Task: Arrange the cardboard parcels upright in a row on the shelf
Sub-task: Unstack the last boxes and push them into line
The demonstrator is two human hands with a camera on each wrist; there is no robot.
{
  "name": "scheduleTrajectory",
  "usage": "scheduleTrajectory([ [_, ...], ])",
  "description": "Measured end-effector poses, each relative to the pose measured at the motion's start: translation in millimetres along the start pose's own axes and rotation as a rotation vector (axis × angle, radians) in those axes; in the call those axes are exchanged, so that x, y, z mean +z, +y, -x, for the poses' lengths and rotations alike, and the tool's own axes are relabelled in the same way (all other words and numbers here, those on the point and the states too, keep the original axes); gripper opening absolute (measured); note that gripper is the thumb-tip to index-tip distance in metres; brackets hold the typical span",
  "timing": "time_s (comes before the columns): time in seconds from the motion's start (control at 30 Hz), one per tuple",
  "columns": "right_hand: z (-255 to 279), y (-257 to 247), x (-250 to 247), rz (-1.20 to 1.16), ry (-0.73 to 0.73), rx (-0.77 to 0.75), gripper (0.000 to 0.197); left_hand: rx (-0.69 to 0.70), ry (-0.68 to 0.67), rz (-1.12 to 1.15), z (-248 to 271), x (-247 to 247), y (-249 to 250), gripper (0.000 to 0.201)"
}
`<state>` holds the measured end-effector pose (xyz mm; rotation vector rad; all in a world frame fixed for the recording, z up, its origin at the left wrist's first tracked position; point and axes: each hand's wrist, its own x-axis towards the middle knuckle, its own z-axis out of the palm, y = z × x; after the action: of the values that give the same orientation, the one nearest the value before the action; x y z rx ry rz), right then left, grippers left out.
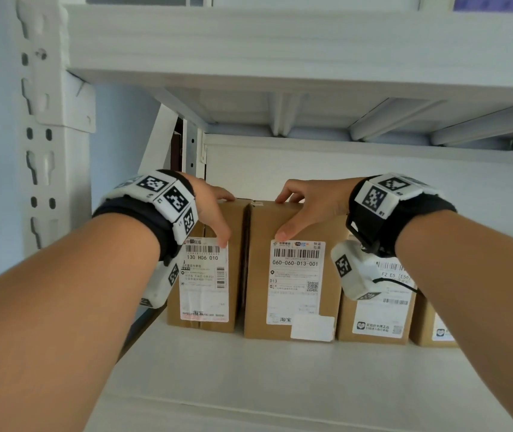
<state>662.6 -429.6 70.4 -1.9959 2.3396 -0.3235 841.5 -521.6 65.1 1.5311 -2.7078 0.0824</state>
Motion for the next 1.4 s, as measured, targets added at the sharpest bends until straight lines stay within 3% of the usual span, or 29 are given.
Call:
scheduleTrajectory([
  [0.47, 11, 0, 2, 0.049, 0.039, -0.055, 0.076, 0.006, 0.020, 0.000, 11, -1, 3, 0.094],
  [0.87, 36, 0, 0, 0.087, 0.200, -0.044, 0.073, 0.060, 0.086, 0.138, 28, -1, 17, 0.111],
  [1.0, 48, 5, -3, 0.093, 0.262, 0.012, 0.052, 0.154, 0.141, 0.216, 37, -5, 37, 0.100],
  [1.27, 73, 14, 5, 0.057, 0.329, 0.105, 0.044, 0.269, 0.312, 0.386, 37, 8, 63, 0.069],
  [1.4, 84, 23, 12, 0.032, 0.369, 0.140, 0.043, 0.290, 0.442, 0.365, 35, 16, 73, 0.055],
])
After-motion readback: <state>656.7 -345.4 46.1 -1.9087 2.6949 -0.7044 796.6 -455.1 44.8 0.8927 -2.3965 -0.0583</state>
